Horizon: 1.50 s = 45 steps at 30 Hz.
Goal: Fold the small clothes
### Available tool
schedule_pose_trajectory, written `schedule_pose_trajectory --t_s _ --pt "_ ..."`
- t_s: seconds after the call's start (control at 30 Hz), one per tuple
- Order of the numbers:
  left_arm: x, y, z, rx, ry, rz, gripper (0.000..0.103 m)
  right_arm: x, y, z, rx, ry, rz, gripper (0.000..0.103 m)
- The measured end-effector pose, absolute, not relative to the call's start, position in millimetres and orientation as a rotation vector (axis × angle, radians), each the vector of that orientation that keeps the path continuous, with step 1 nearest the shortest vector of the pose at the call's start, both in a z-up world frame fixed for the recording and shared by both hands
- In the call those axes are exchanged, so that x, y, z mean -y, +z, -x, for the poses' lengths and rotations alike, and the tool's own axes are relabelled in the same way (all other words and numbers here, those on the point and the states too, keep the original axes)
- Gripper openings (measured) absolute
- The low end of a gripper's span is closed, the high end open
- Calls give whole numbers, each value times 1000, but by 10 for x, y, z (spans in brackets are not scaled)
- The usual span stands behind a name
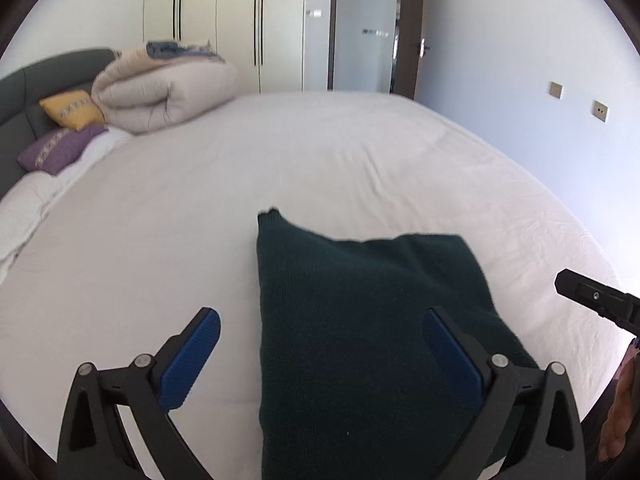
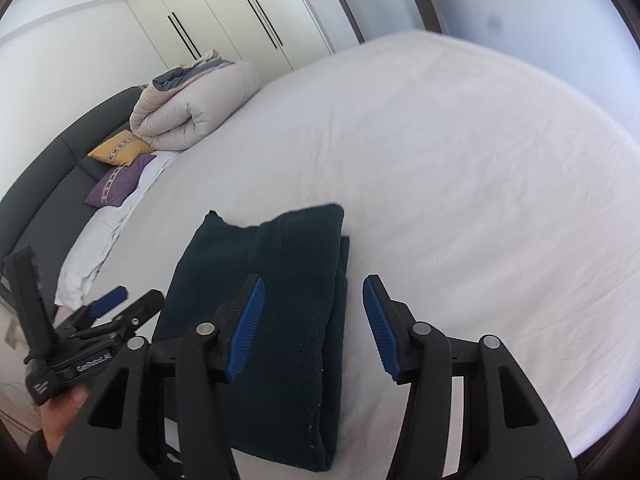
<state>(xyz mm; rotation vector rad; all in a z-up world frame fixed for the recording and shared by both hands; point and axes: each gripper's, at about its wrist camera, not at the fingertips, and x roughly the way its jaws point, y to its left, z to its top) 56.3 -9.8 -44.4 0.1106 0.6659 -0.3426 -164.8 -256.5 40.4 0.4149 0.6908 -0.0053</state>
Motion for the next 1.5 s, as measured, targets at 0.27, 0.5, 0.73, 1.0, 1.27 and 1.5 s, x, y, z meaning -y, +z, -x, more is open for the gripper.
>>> schedule_pose_trajectory --t_s 0.27,0.5,0.73,1.0,1.27,1.5 --pt "-213 435 15 -502 -377 -1 103 2417 1468 2799 -147 -141 -220 103" --pt "-238 689 210 -350 -238 -74 103 2394 1969 3079 -120 -46 -202 103" --pt "-201 296 40 -549 -126 -162 103 2255 1748 2878 -372 -84 -87 103" --pt "-259 -503 49 -817 -88 -168 103 2265 838 2579 -659 -229 -161 103" --pt "-288 -821 101 -927 -122 -139 103 2036 449 2483 -816 -220 -157 103" --pt "-320 -827 81 -931 -125 -133 103 2029 259 2378 -877 -219 -178 103"
